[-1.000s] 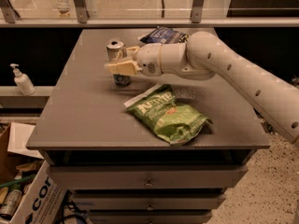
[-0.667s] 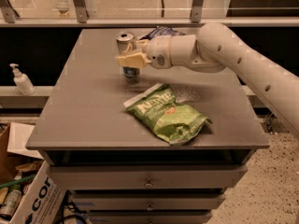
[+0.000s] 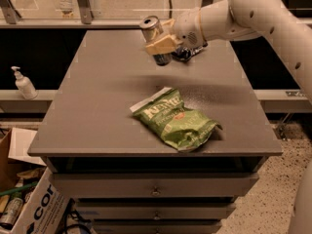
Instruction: Knock redbull can over
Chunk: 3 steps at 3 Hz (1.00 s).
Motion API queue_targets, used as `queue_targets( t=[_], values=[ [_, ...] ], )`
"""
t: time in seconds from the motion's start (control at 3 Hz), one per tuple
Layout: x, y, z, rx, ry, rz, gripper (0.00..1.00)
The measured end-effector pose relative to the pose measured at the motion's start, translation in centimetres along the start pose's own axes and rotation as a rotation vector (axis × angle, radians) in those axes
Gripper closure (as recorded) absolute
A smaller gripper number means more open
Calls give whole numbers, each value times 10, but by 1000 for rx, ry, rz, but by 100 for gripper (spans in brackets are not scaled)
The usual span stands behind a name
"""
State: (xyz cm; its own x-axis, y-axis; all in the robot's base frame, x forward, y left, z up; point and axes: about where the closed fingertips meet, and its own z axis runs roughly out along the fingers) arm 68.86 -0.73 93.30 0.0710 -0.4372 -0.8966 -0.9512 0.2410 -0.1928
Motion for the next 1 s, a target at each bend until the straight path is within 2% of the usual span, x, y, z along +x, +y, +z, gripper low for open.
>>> queue_targets(
  t=[0.33,1.0],
  values=[
    [10,-4,-18,-45,176,-129,100],
    [51,6,-28,-139,514,-332,100]
  ],
)
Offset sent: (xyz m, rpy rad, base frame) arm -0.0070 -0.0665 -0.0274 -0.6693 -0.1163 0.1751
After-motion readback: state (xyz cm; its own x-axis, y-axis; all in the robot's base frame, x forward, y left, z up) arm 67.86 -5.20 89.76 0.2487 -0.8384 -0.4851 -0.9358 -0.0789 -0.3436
